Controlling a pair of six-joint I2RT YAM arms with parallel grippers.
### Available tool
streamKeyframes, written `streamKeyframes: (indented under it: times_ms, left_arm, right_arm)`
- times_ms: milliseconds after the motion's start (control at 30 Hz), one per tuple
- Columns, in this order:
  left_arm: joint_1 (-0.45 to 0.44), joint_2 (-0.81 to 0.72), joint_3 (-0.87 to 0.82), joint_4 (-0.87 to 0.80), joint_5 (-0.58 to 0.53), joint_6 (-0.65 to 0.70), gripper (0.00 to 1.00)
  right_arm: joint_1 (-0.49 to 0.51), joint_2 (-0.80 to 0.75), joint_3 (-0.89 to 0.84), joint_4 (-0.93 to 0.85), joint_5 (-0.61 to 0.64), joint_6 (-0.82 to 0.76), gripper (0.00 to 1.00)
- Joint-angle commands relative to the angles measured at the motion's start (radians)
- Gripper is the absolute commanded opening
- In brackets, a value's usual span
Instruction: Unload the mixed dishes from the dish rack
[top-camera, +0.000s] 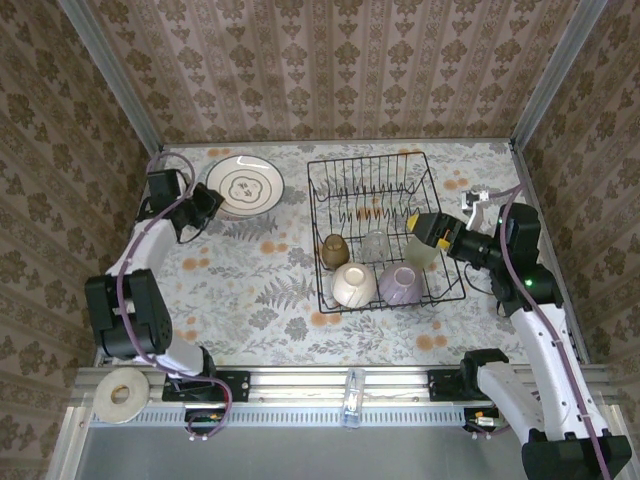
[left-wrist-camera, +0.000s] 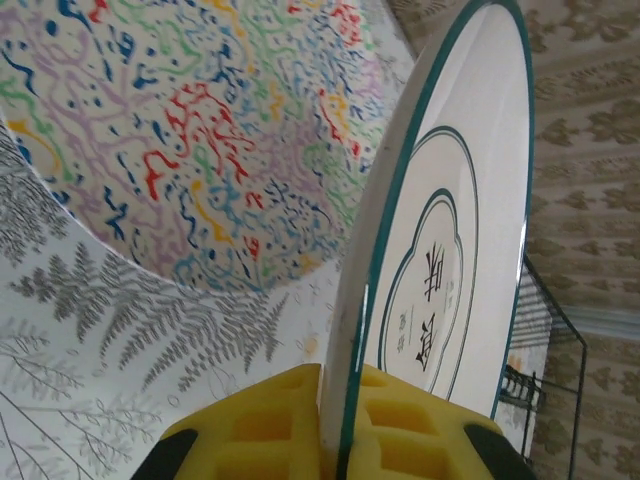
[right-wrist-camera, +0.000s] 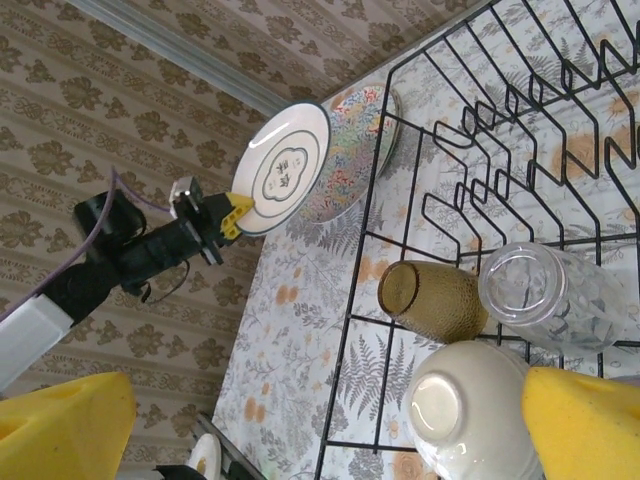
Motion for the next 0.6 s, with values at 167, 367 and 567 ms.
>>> streamKeyframes:
  times_ms: [167,367,567]
  left_arm:
    - [0.025,0.152,0.152,0.019,0.041,0.053,0.00]
    - [0.039,0.260,0.247,-0.035,0.044,0.129,0.00]
    - [0.060,0.354,0.287,-0.043,0.048,0.137,0.00]
  right_arm:
    - [-0.003,-0.054,-0.018,-0.061,0.014,-0.021,1.00]
    - [-0.005,-0.069,-0.009,-0.073,0.002,-0.017,1.00]
    - [-0.003,-0.084,-0.017,-0.088,0.004,-0.016,1.00]
